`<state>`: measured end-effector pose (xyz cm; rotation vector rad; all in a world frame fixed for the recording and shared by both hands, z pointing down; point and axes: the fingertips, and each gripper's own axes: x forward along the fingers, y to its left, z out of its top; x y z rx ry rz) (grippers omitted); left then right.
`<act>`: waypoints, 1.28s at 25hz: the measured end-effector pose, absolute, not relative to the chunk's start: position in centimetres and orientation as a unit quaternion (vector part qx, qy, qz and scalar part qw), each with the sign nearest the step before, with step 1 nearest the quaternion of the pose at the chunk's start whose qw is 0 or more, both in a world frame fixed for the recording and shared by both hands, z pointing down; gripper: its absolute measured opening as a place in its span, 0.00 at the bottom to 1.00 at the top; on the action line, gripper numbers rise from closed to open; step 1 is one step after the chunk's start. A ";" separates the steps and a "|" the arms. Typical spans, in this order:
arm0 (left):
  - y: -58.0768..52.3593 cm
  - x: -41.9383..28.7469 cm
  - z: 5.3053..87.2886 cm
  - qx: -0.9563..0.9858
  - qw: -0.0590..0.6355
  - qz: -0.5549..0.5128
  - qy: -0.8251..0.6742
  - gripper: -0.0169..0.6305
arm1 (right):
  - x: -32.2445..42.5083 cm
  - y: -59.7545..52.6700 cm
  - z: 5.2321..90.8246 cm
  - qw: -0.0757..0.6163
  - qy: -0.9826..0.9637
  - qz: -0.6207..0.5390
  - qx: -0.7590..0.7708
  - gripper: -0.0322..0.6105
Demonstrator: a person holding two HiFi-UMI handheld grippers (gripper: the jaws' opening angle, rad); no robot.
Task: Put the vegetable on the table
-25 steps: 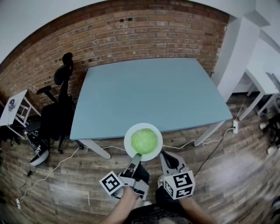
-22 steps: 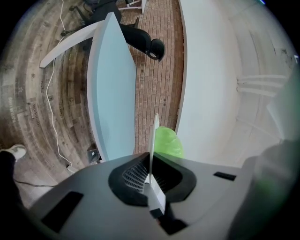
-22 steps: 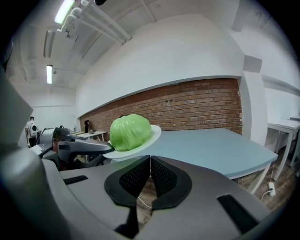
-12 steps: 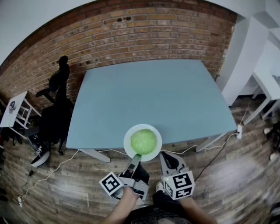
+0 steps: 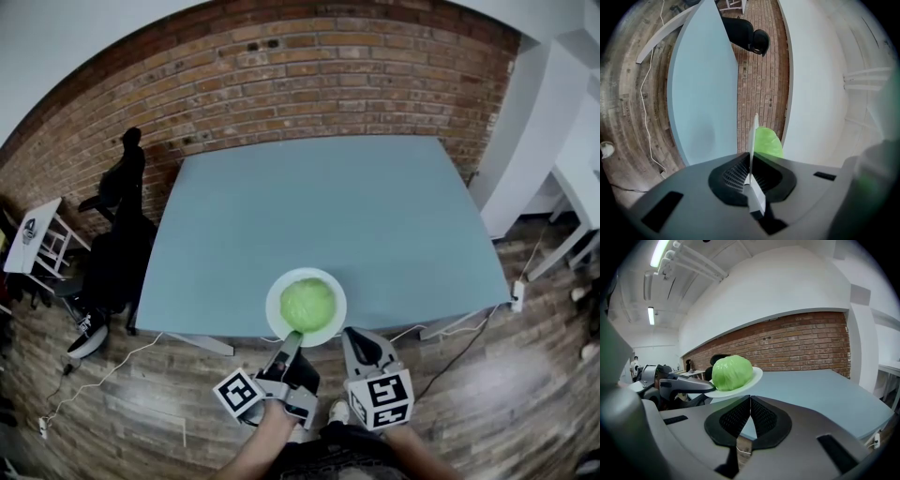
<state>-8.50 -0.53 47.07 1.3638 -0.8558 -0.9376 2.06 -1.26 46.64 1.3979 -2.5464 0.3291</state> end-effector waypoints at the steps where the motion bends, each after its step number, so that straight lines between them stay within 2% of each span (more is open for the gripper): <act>1: -0.9 -8.3 47.0 0.587 0.596 -0.405 -0.369 0.05 | 2.2 -1.6 46.5 0.108 -0.867 0.111 0.473 0.06; 16: -3.1 -7.2 46.9 0.583 0.589 -0.411 -0.380 0.05 | 3.7 -4.1 46.0 0.098 -0.874 0.113 0.463 0.06; 32: -9.4 -8.6 48.6 0.584 0.616 -0.388 -0.359 0.05 | 2.2 -9.8 46.5 0.105 -0.856 0.121 0.492 0.06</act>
